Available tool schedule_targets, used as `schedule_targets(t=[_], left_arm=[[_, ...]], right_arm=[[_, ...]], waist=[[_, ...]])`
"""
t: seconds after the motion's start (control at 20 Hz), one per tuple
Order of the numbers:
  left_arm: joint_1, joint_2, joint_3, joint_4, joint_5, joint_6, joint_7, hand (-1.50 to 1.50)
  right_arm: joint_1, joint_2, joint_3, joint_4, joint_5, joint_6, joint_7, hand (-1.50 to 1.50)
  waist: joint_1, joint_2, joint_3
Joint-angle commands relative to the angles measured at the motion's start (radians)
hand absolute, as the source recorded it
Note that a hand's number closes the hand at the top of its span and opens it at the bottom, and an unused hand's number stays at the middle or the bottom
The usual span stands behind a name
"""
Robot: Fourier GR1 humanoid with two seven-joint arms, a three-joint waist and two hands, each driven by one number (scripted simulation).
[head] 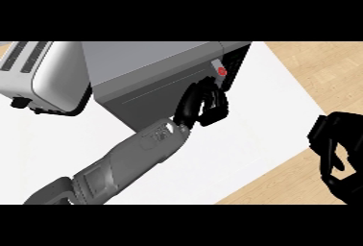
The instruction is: Pick up the milk, place it into the microwave and close the microwave
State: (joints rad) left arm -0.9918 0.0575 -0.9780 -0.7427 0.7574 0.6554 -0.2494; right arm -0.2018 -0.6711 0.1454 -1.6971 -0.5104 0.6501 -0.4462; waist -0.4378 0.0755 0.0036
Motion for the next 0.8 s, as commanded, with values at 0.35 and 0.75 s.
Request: schedule_targets(t=[0.35,0.75], left_arm=[[-0.118,-0.054,0.017,0.007,0.015,0.022,-0.037,1.5],[0.004,-0.056,0.172,-0.03,0.228,0.031,0.055,1.5]], right_arm=[[0.008,-0.004,0.026,-0.072,-0.028,0.039,-0.005,1.5],[0.067,-0.039,0.138,-0.133,-0.018,0.093,0.076,1.5]], waist=[[-0.045,0.003,0.001],[0.014,0.029,-0.017]])
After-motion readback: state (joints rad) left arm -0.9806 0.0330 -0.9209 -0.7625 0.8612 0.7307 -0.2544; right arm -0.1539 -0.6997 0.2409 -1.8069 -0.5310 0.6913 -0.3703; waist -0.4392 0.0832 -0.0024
